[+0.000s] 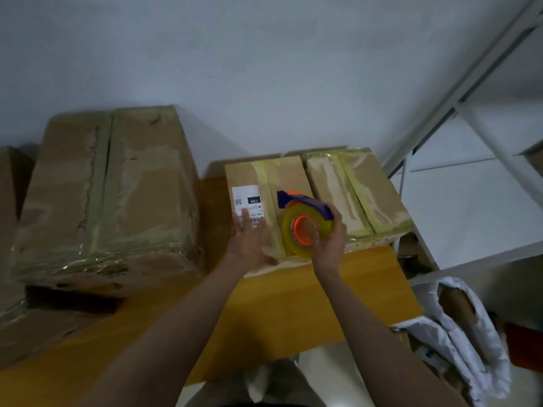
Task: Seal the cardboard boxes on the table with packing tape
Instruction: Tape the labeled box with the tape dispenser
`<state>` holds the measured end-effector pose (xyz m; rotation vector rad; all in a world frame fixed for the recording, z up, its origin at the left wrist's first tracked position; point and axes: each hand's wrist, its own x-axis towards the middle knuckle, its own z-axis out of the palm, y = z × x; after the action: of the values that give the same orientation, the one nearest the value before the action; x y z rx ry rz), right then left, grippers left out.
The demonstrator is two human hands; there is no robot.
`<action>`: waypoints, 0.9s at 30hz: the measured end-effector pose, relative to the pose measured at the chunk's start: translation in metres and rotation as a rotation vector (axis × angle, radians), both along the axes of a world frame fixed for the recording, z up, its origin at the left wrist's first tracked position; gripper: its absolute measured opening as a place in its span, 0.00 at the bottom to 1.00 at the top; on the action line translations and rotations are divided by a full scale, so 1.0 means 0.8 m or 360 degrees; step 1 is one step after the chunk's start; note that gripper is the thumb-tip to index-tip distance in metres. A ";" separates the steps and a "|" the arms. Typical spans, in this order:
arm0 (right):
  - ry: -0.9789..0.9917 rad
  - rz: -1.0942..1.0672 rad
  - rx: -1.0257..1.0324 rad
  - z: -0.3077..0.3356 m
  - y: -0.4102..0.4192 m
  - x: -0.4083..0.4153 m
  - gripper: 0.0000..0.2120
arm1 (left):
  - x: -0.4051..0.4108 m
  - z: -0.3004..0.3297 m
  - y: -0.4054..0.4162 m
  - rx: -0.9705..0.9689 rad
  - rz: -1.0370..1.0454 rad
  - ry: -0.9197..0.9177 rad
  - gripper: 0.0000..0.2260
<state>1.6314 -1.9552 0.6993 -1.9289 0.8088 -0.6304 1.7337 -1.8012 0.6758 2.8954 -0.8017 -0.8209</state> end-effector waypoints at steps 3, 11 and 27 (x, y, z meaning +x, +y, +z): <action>0.0030 0.0005 -0.0045 -0.002 -0.008 0.017 0.25 | 0.015 -0.003 -0.008 -0.0055 0.0019 -0.0011 0.58; 0.0094 0.0105 -0.0110 -0.005 -0.018 0.033 0.28 | 0.024 -0.013 -0.011 -0.0042 0.0036 -0.0064 0.59; 0.0359 0.0438 -0.0178 0.034 -0.004 -0.023 0.49 | -0.042 0.144 0.031 -0.0168 0.0100 -0.0485 0.29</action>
<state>1.6132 -1.9586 0.7261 -2.1921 0.6381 -0.3003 1.6999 -1.7766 0.7913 2.9703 -0.7415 -0.3237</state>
